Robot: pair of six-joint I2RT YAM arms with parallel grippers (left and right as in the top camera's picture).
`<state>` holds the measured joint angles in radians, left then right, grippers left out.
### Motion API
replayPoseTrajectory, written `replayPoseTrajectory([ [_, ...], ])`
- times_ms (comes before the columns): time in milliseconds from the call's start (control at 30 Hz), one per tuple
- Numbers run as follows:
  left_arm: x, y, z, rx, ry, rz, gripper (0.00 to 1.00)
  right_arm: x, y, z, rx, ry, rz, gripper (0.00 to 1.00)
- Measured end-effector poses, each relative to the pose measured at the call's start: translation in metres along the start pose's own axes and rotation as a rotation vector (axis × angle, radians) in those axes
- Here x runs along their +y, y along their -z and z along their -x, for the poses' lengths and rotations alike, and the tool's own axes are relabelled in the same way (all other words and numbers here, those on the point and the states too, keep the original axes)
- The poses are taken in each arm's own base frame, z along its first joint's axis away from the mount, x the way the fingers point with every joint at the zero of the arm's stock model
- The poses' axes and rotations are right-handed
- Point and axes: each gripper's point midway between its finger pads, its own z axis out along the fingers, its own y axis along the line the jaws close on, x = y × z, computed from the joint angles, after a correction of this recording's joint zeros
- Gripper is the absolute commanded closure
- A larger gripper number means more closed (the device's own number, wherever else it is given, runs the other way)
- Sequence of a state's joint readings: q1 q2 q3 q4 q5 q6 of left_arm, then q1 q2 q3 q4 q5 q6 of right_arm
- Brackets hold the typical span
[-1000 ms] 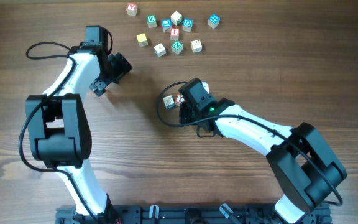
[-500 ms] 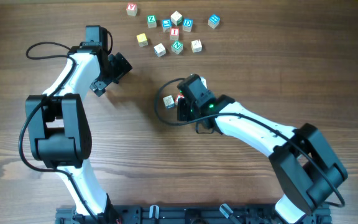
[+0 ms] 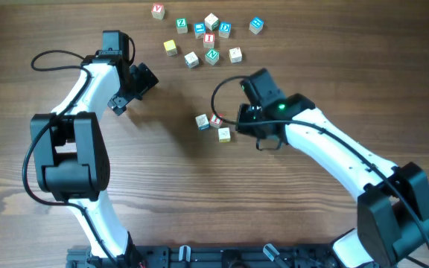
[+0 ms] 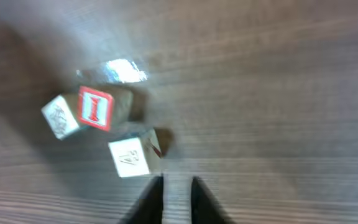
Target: Form a circle
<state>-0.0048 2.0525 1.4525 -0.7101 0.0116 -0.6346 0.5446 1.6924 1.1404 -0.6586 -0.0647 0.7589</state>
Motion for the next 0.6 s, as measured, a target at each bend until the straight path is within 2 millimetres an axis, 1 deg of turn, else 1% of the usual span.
replayPoseTrajectory([
  [67, 0.000, 0.000, 0.000, 0.000, 0.000, 0.000, 0.00, -0.006, -0.009, -0.012, 0.026, -0.045, -0.008, 0.96],
  [167, 0.000, 0.000, 0.000, 0.000, 0.000, 0.000, 0.00, -0.013, -0.024, -0.022, 0.023, -0.111, 0.007, 0.96],
  [233, 0.000, 0.000, 0.000, 0.000, 0.000, 0.000, 0.00, -0.013, -0.034, -0.021, -0.005, -0.138, 0.037, 0.96],
  [333, 0.000, 0.000, 0.000, 0.000, 0.000, 0.000, 0.00, -0.014, -0.042, -0.022, -0.024, -0.151, 0.065, 0.95],
  [433, 0.000, 0.000, 0.000, 0.000, 0.000, 0.000, 0.00, -0.014, -0.043, -0.022, -0.032, -0.160, 0.074, 0.95],
  [600, 0.000, 0.000, 0.000, 0.000, 0.000, 0.000, 0.00, -0.008, -0.045, -0.015, -0.056, -0.161, 0.101, 0.96],
])
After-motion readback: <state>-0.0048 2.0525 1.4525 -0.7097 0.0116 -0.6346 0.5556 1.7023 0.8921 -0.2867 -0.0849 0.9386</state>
